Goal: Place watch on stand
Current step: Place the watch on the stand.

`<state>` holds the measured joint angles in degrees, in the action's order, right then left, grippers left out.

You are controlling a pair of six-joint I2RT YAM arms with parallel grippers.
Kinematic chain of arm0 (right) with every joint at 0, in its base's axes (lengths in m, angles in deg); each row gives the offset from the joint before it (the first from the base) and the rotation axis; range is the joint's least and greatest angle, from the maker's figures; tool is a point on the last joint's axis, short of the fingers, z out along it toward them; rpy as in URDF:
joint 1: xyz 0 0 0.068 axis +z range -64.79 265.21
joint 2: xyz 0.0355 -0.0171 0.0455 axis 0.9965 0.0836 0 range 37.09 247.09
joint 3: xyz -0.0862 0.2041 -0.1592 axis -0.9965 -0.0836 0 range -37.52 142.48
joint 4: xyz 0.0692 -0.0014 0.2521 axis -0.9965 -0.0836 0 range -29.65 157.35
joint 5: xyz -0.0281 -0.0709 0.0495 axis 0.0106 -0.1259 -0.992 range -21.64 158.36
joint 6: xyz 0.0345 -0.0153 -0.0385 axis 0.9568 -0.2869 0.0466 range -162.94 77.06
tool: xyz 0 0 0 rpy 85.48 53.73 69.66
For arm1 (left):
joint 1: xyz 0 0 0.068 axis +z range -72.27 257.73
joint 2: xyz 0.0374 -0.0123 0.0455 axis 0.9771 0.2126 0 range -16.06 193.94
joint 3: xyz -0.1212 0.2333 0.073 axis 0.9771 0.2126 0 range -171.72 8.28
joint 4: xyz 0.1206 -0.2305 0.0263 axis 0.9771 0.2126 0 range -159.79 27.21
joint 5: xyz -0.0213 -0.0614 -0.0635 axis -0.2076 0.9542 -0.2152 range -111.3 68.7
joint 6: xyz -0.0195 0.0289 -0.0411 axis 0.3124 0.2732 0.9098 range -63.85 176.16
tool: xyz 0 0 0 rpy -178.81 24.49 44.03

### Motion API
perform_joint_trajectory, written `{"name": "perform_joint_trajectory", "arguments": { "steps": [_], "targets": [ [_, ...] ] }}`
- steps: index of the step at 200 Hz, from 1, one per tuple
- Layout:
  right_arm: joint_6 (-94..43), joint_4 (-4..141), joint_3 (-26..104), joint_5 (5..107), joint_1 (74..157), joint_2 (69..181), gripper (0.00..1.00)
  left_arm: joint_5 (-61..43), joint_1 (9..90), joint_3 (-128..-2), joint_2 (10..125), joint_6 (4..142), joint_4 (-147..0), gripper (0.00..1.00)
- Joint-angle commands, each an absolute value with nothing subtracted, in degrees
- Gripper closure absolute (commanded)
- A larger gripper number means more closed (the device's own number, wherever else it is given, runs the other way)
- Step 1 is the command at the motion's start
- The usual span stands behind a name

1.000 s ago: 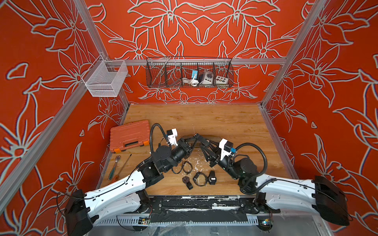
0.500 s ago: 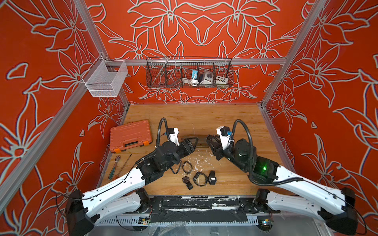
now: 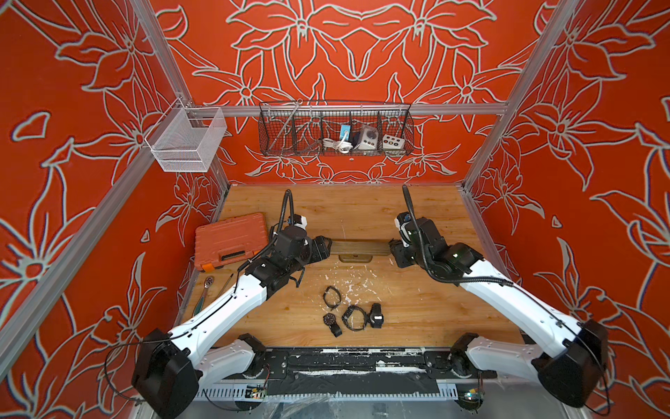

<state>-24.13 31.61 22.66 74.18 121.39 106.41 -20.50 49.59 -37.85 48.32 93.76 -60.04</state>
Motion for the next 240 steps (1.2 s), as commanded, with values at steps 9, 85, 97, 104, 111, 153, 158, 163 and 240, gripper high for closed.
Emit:
{"name": "perform_joint_trajectory", "arguments": {
  "steps": [9,85,97,104,111,153,158,163,240],
  "targets": [
    [-23.95,25.65,27.15,71.17,118.52,110.49,0.76,-18.7,51.87,-39.35,50.11,90.48,-60.83,0.26],
    [-23.95,25.43,30.93,68.93,112.93,121.1,0.78,-13.83,55.97,-41.49,59.68,87.18,-64.91,0.14],
    [-23.95,25.44,31.66,68.79,112.56,122.59,0.78,-13.08,56.26,-41.53,60.75,86.58,-65.73,0.11],
    [-23.94,25.45,31.98,68.8,112.3,123.42,0.78,-12.56,56.41,-41.63,61.29,86.23,-66.12,0.1],
    [-23.87,25.63,32.22,68.8,112.12,123.97,0.79,-12.06,56.47,-41.71,61.82,85.85,-66.45,0.09],
    [-23.7,26.52,32.53,68.99,109.93,125.35,0.8,-8.79,56.46,-41.89,65.12,84.99,-68.49,0.08],
    [-23.69,26.62,32.66,68.97,109.68,125.4,0.8,-8.77,56.46,-41.86,65.32,85.09,-68.64,0.08],
    [-23.69,26.64,32.77,69.03,109.41,125.36,0.8,-8.72,56.46,-41.76,65.47,85.1,-68.71,0.08],
    [-21.63,27.48,33.32,63.38,109.55,128.7,0.82,-6.73,56.49,-41.07,67.95,84.92,-70.27,0.12]
  ]
}}
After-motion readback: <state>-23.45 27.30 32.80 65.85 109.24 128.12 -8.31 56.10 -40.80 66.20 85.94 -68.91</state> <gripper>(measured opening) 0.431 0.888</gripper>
